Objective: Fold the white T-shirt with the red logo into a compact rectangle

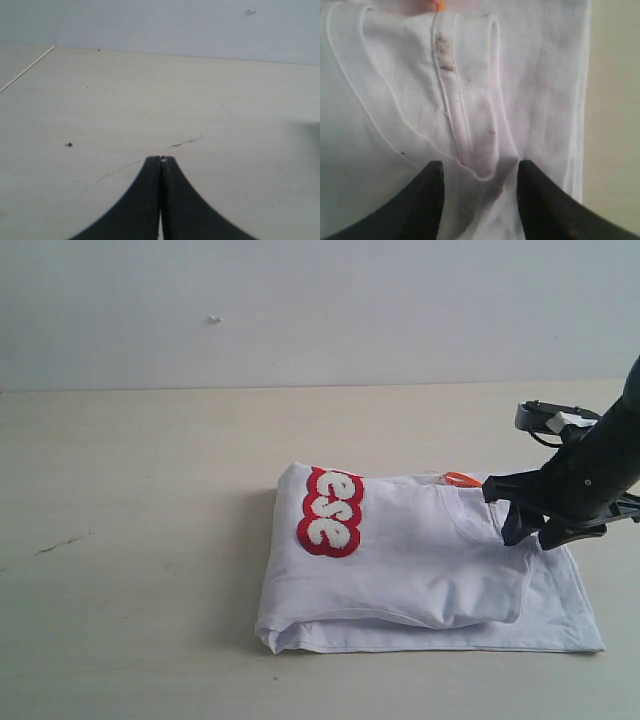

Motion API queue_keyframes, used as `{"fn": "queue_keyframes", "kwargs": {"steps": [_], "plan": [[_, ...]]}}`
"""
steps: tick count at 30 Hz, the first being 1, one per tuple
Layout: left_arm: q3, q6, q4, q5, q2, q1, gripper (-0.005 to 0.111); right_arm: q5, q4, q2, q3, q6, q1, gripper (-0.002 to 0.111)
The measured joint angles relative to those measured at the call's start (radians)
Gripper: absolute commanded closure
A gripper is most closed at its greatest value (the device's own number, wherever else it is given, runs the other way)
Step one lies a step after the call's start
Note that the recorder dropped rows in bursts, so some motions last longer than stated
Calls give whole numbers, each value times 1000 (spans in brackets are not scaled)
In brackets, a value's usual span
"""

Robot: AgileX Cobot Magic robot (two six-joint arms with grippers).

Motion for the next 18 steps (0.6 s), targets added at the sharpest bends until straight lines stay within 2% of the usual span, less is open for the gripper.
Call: {"fn": "queue_keyframes", "kwargs": {"steps": [10, 16, 18], "plan": [[0, 0, 0, 0, 0, 0, 107, -6, 6, 40, -2, 6, 0, 64], [0, 0, 0, 0, 0, 0, 107, -10, 8, 20, -2, 2, 0, 90], [0, 0, 0, 0, 0, 0, 107, -10, 12, 14, -2, -9, 0, 93]]}}
